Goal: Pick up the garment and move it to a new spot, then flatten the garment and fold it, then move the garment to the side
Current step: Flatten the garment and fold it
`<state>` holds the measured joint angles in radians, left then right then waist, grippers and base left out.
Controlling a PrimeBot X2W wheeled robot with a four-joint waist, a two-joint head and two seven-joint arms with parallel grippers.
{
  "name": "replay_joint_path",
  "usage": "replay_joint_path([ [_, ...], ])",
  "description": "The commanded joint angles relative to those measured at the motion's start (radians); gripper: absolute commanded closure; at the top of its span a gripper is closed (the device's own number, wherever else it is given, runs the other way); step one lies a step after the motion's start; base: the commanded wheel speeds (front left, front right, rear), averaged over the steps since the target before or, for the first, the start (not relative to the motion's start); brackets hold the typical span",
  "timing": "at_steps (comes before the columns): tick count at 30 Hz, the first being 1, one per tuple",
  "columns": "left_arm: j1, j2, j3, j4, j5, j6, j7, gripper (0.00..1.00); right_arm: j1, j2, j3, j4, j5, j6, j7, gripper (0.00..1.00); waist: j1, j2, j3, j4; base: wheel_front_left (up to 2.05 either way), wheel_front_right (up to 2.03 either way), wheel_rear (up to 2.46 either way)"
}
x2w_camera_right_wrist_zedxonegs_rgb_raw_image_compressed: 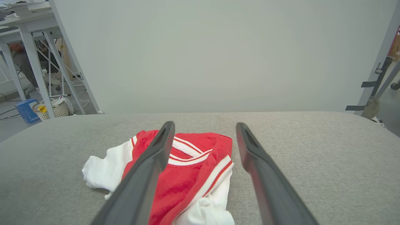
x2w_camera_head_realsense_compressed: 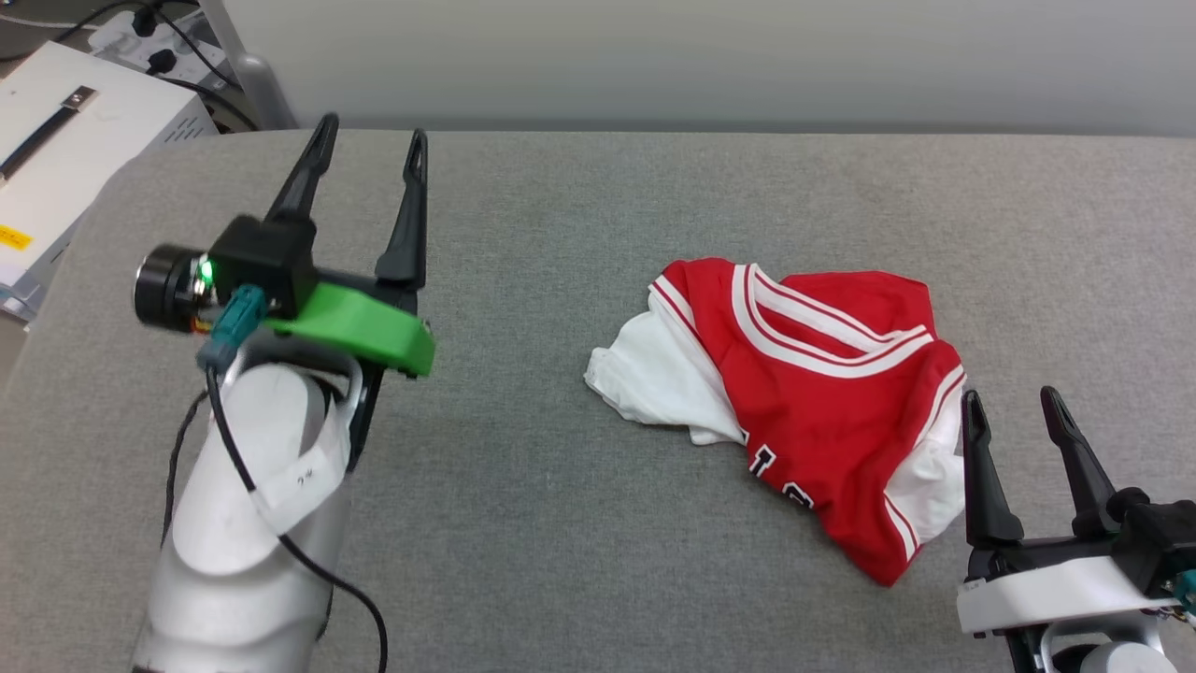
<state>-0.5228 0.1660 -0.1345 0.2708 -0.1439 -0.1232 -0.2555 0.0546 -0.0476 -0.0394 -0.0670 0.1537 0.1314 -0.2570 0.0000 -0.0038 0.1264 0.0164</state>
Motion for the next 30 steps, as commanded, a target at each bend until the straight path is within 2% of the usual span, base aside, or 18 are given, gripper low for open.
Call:
replay_joint_path([
  [1, -0.062, 0.019, -0.029, 0.025, -0.008, -0.005, 0.008, 0.00, -0.023, -0.003, 0.000, -0.006, 0.002, -0.001, -0.005, 0.00, 0.0000, 0.0038, 0.035, -0.025, 0.00, 0.00, 0.00],
  [7, -0.271, 0.080, -0.217, 0.115, -0.124, -0.007, 0.141, 0.00, -0.055, -0.003, 0.002, -0.014, 0.010, -0.001, -0.005, 0.00, 0.0000, 0.0038, 0.088, -0.049, 0.00, 0.00, 0.00],
  [10, -0.357, 0.099, -0.323, 0.151, -0.221, -0.007, 0.232, 0.00, -0.074, -0.003, -0.002, -0.013, 0.017, -0.001, -0.005, 0.00, 0.0000, 0.0038, 0.116, -0.063, 0.00, 0.00, 0.00],
  [21, -0.586, 0.181, -0.741, 0.213, -0.604, -0.007, 0.723, 0.00, -0.129, -0.003, 0.004, -0.016, 0.028, -0.001, -0.005, 0.00, 0.0000, 0.0038, 0.198, -0.106, 0.00, 0.00, 0.00],
  [25, -0.638, 0.215, -0.878, 0.207, -0.697, -0.007, 0.865, 0.00, -0.149, -0.003, 0.005, -0.019, 0.032, -0.001, -0.005, 0.00, 0.0000, 0.0038, 0.225, -0.122, 0.00, 0.00, 0.00],
  [26, -0.675, 0.243, -1.027, 0.218, -0.764, -0.007, 0.961, 0.00, -0.168, -0.003, 0.007, -0.020, 0.038, -0.001, -0.005, 0.00, 0.0000, 0.0038, 0.257, -0.138, 0.00, 0.00, 0.00],
  [30, -0.668, 0.254, -1.108, 0.249, -0.782, -0.007, 0.993, 0.00, -0.183, -0.003, 0.019, -0.018, 0.046, -0.001, -0.005, 0.00, 0.0000, 0.0038, 0.277, -0.154, 0.00, 0.00, 0.00],
])
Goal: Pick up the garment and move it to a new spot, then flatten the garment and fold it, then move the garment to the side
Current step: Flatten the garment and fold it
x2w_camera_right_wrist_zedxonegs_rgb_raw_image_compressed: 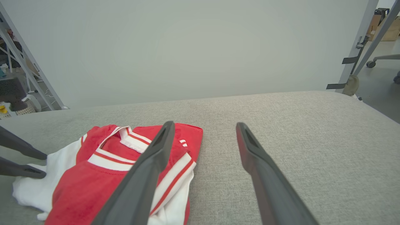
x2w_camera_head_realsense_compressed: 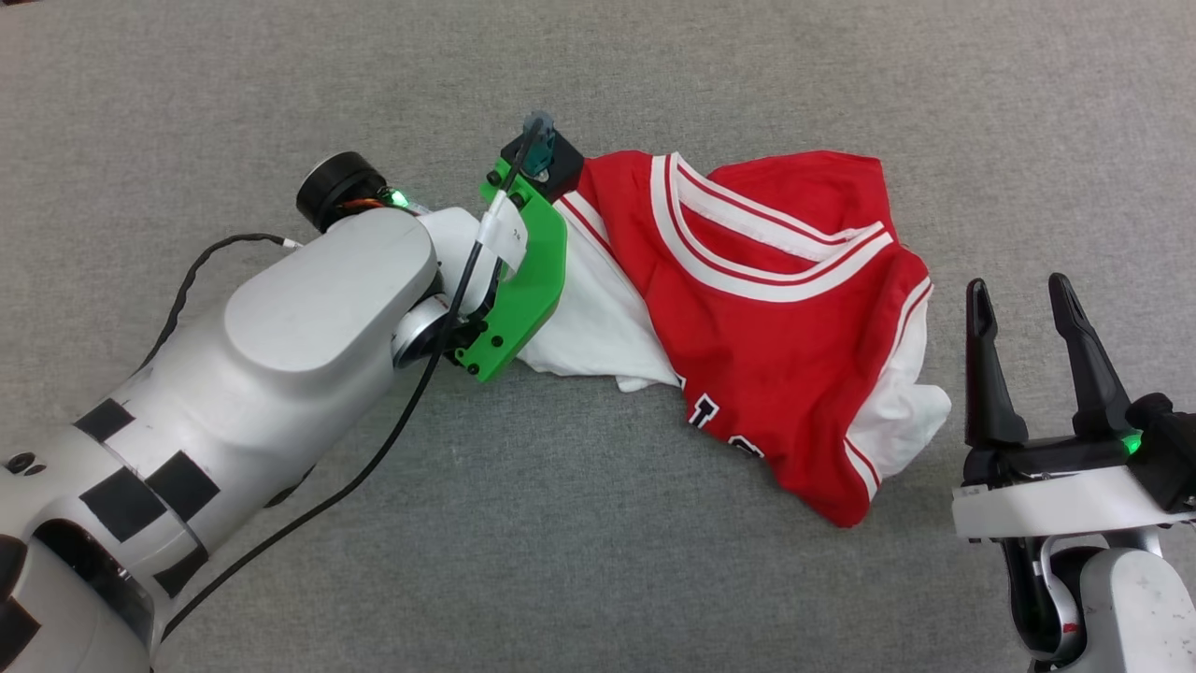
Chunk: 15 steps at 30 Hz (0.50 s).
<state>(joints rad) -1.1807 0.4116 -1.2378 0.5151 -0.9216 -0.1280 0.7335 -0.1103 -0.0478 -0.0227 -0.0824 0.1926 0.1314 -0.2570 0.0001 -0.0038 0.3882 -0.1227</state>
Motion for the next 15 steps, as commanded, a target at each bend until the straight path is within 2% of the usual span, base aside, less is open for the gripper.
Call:
replay_joint_path([
  [1, -0.003, 0.011, -0.016, 0.010, -0.002, -0.003, 0.014, 0.00, -0.020, -0.002, 0.004, -0.002, 0.009, -0.001, -0.005, 0.00, -0.0001, 0.0038, 0.018, -0.018, 0.00, 0.00, 0.00],
  [8, 0.074, 0.022, -0.042, -0.012, 0.024, -0.003, 0.098, 0.00, -0.028, -0.002, 0.004, 0.001, 0.016, -0.001, -0.005, 0.00, -0.0001, 0.0038, 0.032, -0.030, 0.00, 0.00, 0.00],
  [9, 0.081, 0.023, -0.042, -0.023, 0.030, -0.003, 0.106, 0.56, -0.028, -0.002, 0.002, 0.001, 0.015, -0.001, -0.005, 0.00, -0.0001, 0.0038, 0.032, -0.028, 0.00, 0.00, 0.00],
  [10, 0.087, 0.023, -0.042, -0.035, 0.033, -0.003, 0.113, 1.00, -0.027, -0.002, -0.001, 0.002, 0.014, -0.001, -0.005, 0.00, -0.0001, 0.0038, 0.031, -0.025, 0.00, 0.00, 0.00],
  [15, 0.069, 0.027, -0.042, -0.057, 0.000, -0.003, 0.064, 1.00, -0.021, -0.002, -0.006, 0.007, 0.006, -0.001, -0.005, 0.00, -0.0001, 0.0038, 0.007, 0.000, 0.00, 0.00, 0.00],
])
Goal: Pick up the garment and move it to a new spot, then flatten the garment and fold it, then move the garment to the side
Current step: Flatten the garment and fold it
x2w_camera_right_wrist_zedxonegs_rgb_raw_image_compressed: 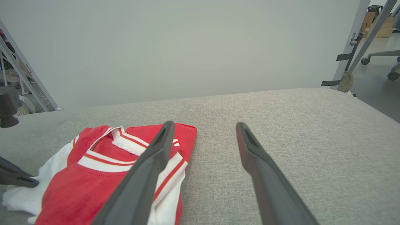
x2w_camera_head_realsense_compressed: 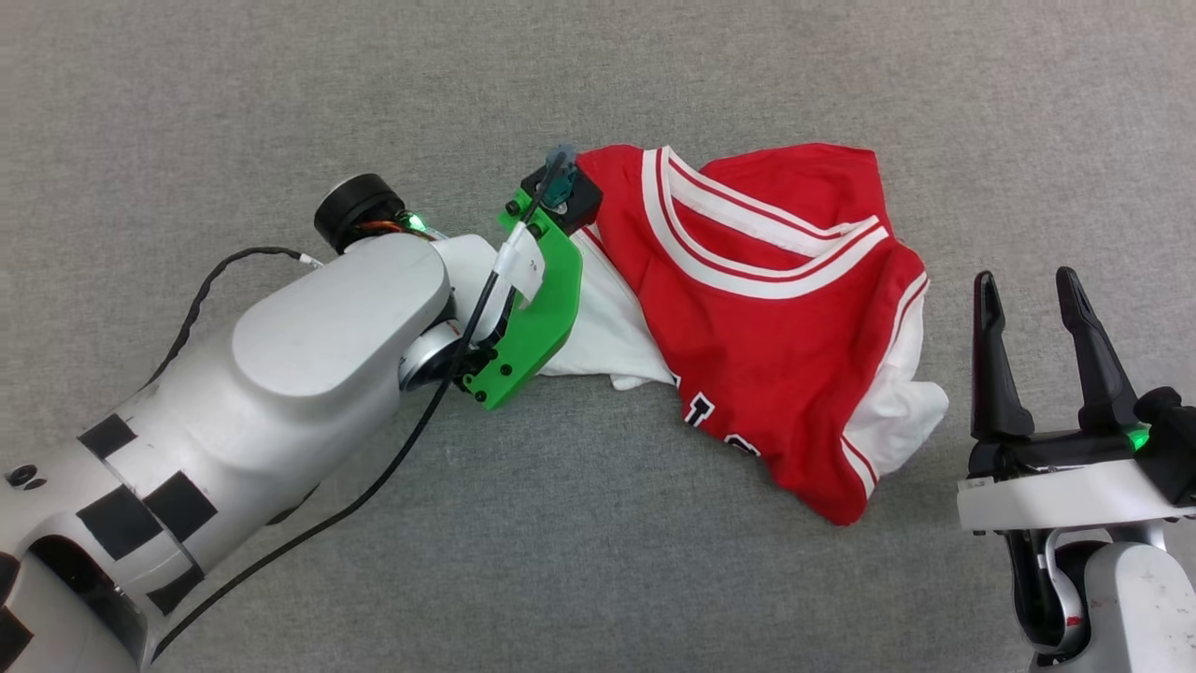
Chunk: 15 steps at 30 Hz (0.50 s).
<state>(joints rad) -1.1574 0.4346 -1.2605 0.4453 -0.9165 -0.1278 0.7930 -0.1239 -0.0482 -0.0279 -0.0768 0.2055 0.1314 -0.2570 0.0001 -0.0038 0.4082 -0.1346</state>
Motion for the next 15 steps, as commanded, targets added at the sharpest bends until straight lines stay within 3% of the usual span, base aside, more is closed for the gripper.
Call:
replay_joint_path([
  [1, 0.038, 0.006, -0.020, 0.012, -0.015, -0.003, -0.017, 1.00, -0.005, -0.002, -0.001, 0.002, -0.009, -0.001, -0.005, 0.00, -0.0001, 0.0038, -0.023, 0.018, 0.00, 0.00, 0.00],
  [6, 0.008, 0.042, -0.018, 0.012, -0.070, -0.003, -0.128, 1.00, 0.017, -0.002, -0.009, 0.008, -0.014, -0.001, -0.005, 0.00, -0.0001, 0.0038, -0.069, 0.045, 0.00, 0.00, 0.00],
  [15, 0.036, 0.183, -0.016, 0.057, -0.144, -0.003, -0.211, 1.00, 0.061, -0.002, -0.018, 0.011, -0.022, -0.001, -0.005, 0.00, -0.0001, 0.0038, -0.124, 0.080, 0.00, 0.00, 0.00],
])
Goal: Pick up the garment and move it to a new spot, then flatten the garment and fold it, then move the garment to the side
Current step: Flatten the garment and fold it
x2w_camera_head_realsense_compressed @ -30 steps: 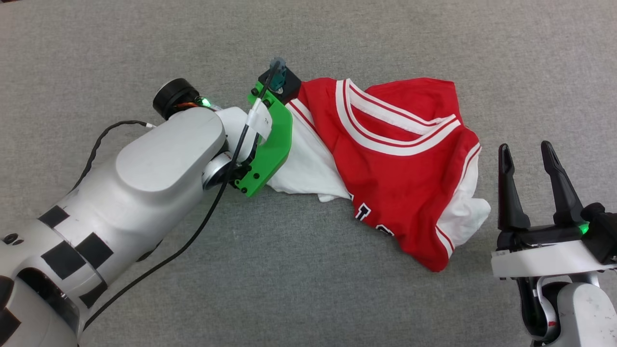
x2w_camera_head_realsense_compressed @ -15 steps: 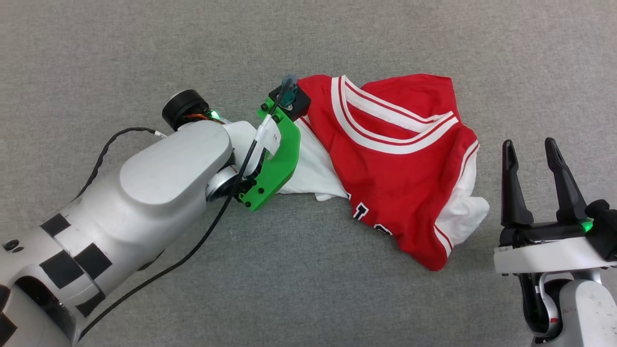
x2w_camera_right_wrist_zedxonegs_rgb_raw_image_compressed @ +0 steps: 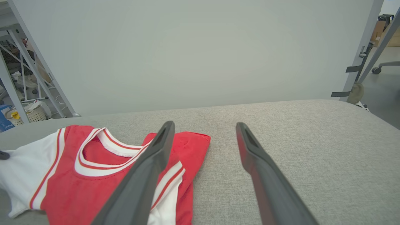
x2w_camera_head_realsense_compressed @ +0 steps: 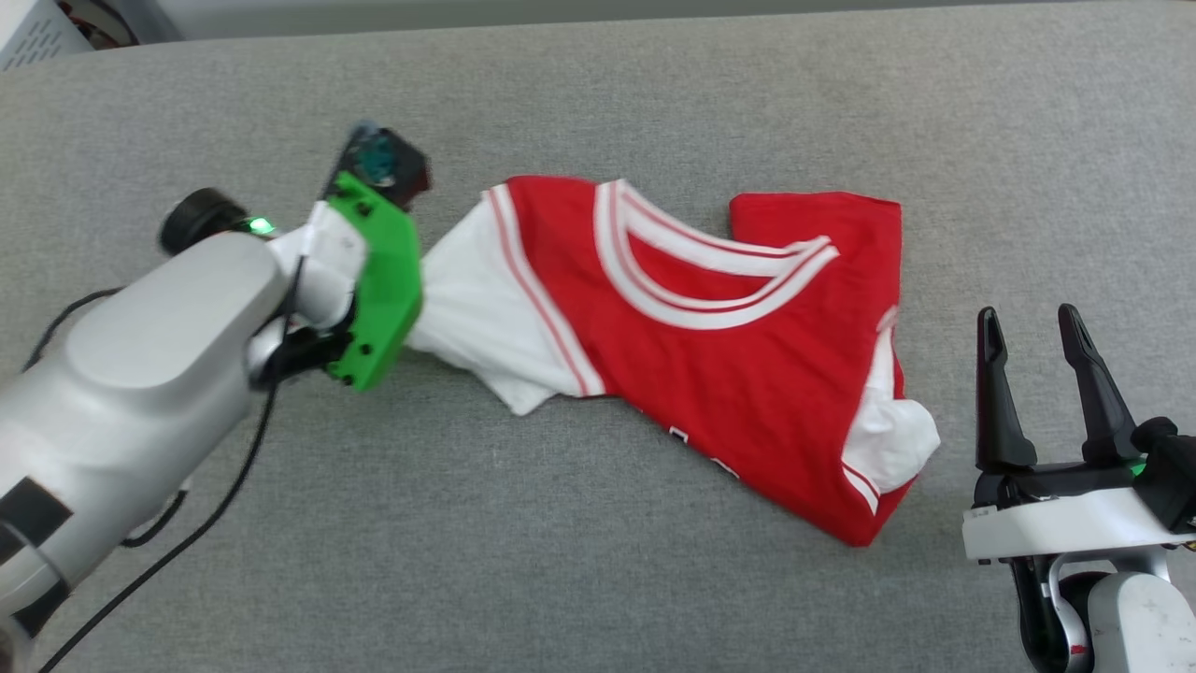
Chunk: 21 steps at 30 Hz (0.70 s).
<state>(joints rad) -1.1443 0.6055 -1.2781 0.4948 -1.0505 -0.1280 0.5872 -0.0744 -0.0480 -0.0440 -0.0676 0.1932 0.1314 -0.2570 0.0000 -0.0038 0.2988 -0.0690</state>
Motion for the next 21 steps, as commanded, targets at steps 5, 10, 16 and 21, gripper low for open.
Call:
replay_joint_path([
  [5, 0.078, 0.054, 0.002, 0.086, -0.031, -0.003, -0.026, 1.00, 0.019, -0.002, -0.004, 0.001, -0.016, -0.001, -0.005, 0.00, 0.0000, 0.0038, -0.019, 0.022, 0.00, 0.00, 0.00],
  [10, 0.121, 0.059, 0.003, 0.166, -0.042, 0.001, -0.045, 1.00, 0.023, -0.002, -0.003, 0.000, -0.025, -0.001, -0.005, 0.00, 0.0000, 0.0038, -0.018, 0.021, 0.00, 0.00, 0.00],
  [16, 0.149, 0.024, 0.017, 0.232, -0.044, 0.004, -0.132, 0.00, 0.034, -0.002, -0.005, 0.002, -0.035, -0.001, -0.005, 0.00, 0.0000, 0.0038, -0.036, 0.029, 0.00, 0.00, 0.00],
  [21, 0.153, -0.001, 0.042, 0.233, 0.014, 0.034, -0.348, 0.00, 0.043, -0.002, -0.014, -0.010, -0.044, -0.001, -0.005, 0.00, 0.0000, 0.0038, -0.078, 0.040, 0.00, 0.00, 0.00],
])
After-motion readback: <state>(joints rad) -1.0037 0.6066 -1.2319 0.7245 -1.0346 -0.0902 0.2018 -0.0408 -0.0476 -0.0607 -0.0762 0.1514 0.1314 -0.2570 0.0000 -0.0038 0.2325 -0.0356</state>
